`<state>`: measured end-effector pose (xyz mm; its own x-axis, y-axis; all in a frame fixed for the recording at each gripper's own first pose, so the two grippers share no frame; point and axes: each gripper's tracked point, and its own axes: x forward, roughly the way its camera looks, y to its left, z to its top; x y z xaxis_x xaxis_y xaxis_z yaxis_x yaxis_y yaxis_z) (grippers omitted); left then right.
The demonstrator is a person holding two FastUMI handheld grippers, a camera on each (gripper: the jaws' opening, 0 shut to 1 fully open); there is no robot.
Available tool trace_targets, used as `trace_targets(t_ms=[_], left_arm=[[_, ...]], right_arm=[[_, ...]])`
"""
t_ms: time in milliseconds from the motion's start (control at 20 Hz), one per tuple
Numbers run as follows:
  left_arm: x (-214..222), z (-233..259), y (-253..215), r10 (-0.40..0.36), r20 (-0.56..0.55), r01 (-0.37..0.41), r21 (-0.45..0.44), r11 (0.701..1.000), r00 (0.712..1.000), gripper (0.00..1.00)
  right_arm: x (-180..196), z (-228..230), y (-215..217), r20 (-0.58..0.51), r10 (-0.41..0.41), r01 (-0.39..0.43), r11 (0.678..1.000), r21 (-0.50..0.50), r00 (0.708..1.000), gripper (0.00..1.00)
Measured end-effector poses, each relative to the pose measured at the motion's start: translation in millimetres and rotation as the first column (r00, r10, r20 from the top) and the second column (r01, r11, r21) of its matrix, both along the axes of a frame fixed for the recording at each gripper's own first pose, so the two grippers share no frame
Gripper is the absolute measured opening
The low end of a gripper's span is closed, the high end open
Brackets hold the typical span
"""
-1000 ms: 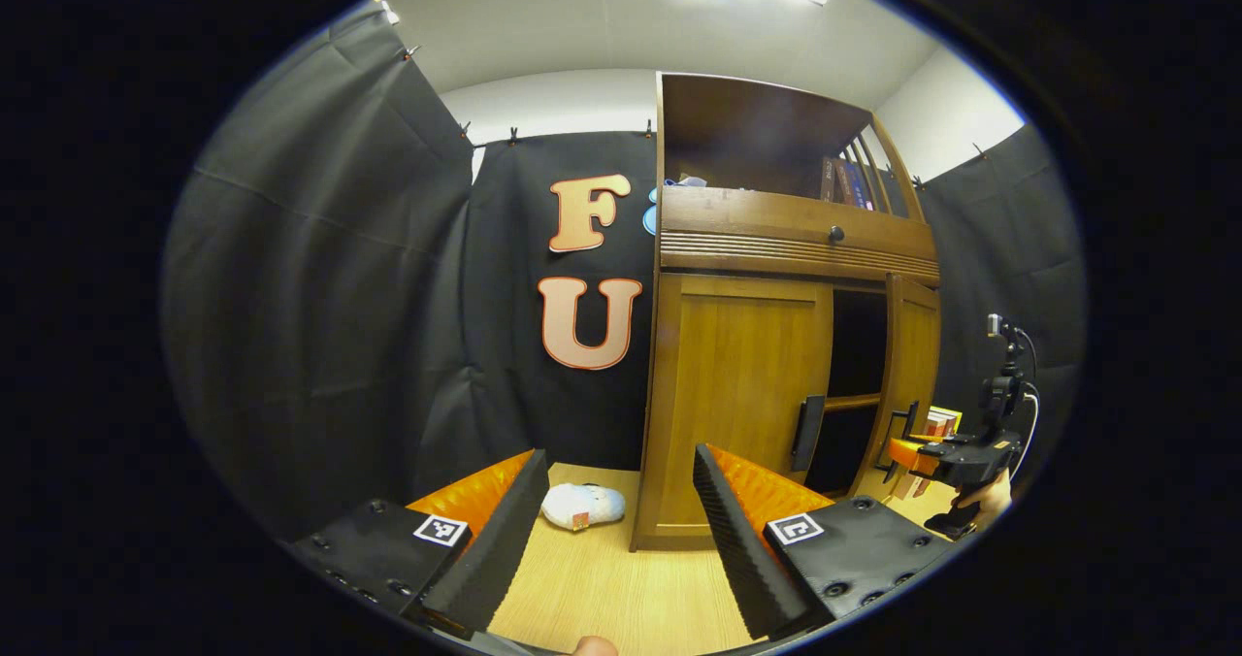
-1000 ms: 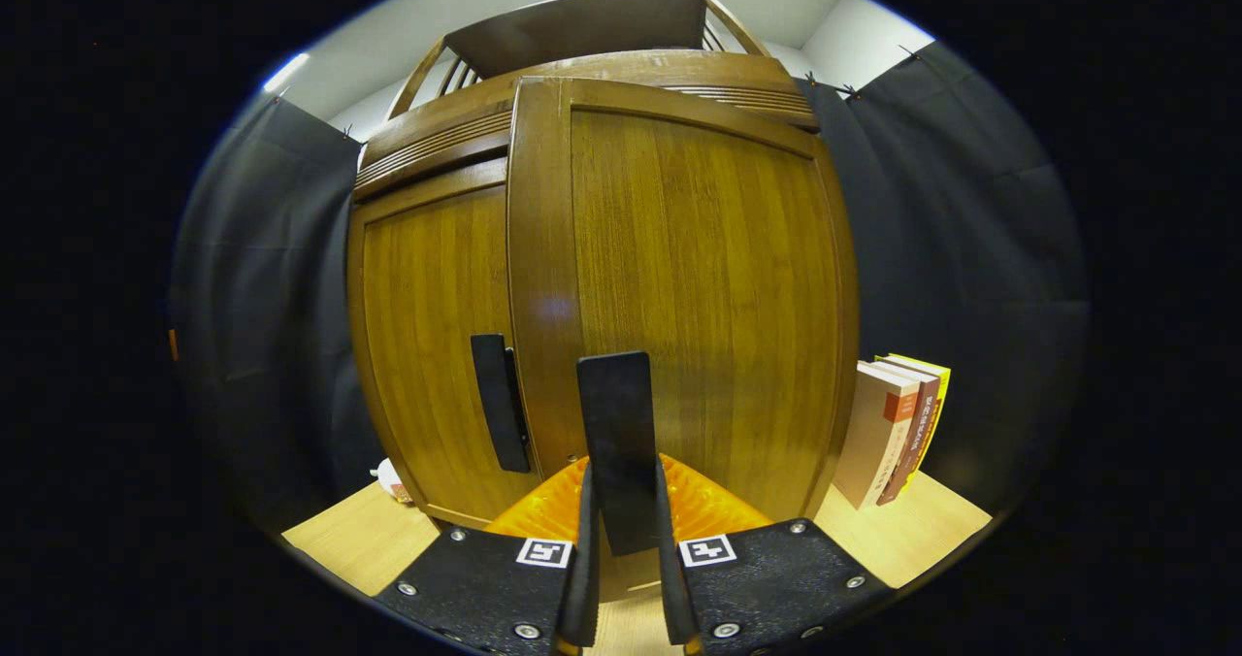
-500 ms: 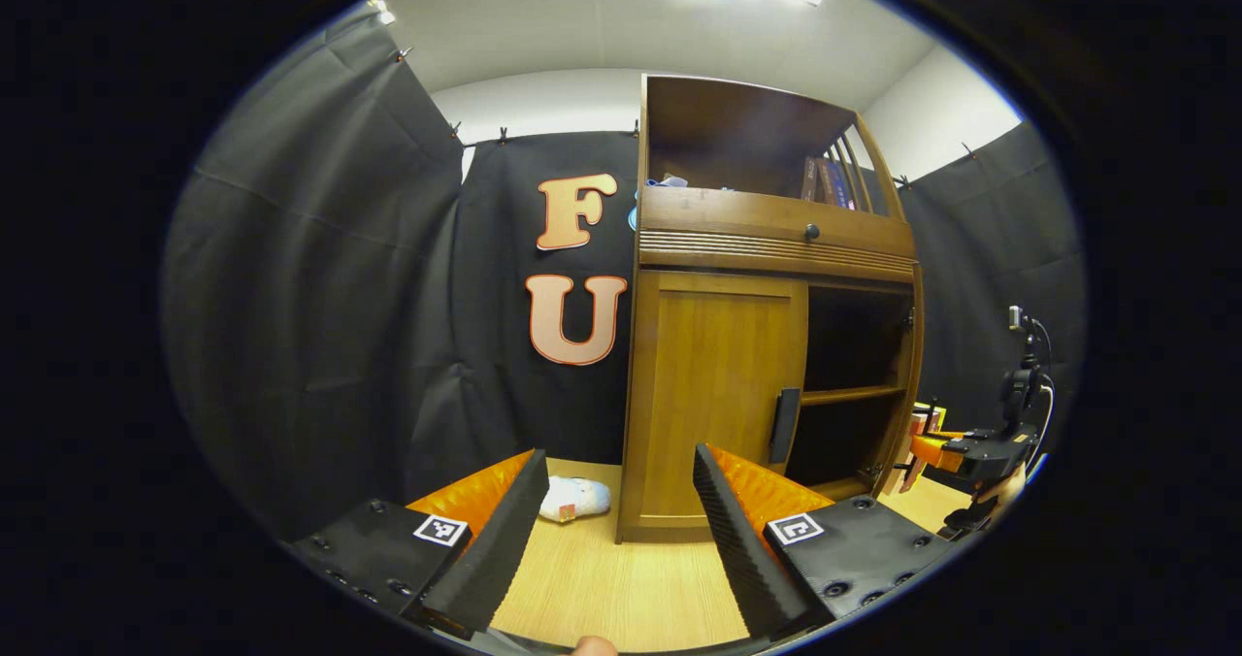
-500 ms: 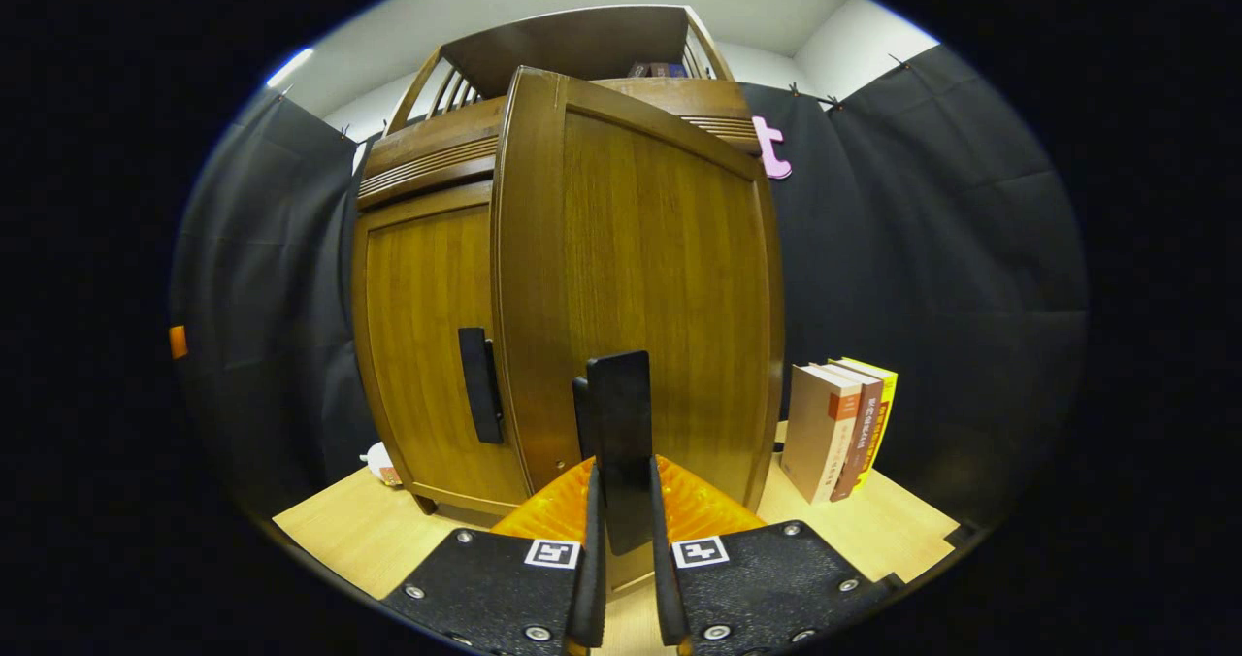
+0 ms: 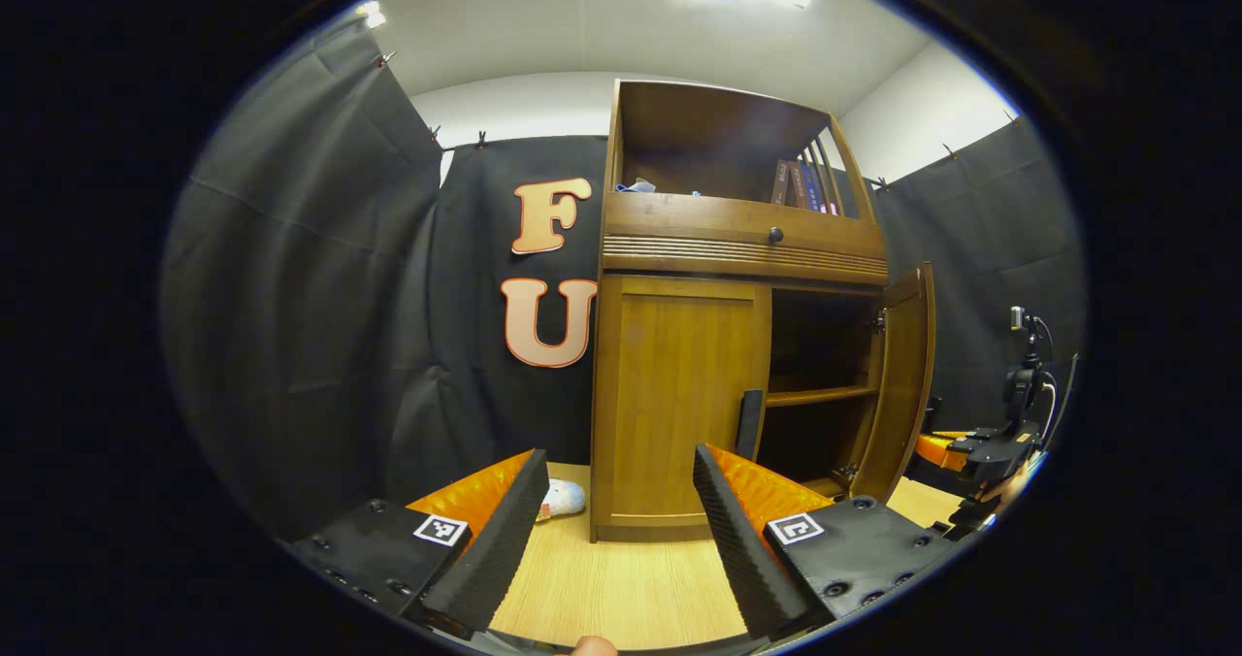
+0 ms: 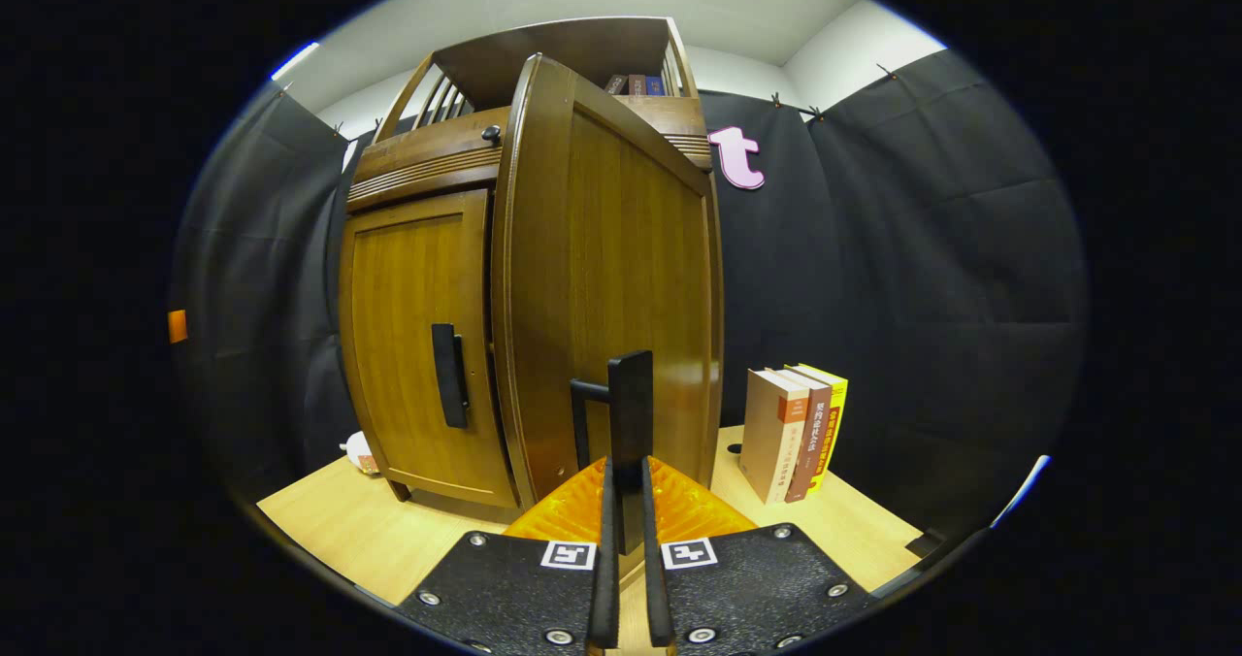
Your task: Open the right door of the double-door shoe cabinet with the right hand, and open the left door with the left hand.
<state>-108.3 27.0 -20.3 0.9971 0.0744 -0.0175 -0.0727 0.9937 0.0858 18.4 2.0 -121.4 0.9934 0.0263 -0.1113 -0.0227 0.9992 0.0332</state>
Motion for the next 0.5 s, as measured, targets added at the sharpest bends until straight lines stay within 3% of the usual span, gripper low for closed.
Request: trace_targets(t_ms=[50, 100, 150, 500], left_arm=[[0, 1, -4, -0.007, 0.003, 0.007, 0.001, 1.0, 1.0, 0.99], [0, 1, -7, -0.009, 0.005, 0.009, 0.003, 1.0, 1.0, 0.94], [2, 1, -11, -0.016, 0.006, 0.016, 0.004, 1.0, 1.0, 0.94], [6, -4, -44, -0.073, -0.015, 0.073, -0.005, 0.997, 0.997, 0.94]], right_arm=[[-3, 2, -6, 0.003, -0.006, 0.006, 1.0, -0.001, 1.0, 0.08], [-7, 2, -11, 0.005, -0.009, 0.009, 1.0, -0.002, 1.0, 0.13], [-8, 1, -17, 0.005, -0.013, 0.013, 1.0, -0.002, 1.0, 0.07], [-14, 2, -50, 0.002, -0.028, 0.028, 0.999, -0.023, 1.0, 0.07]])
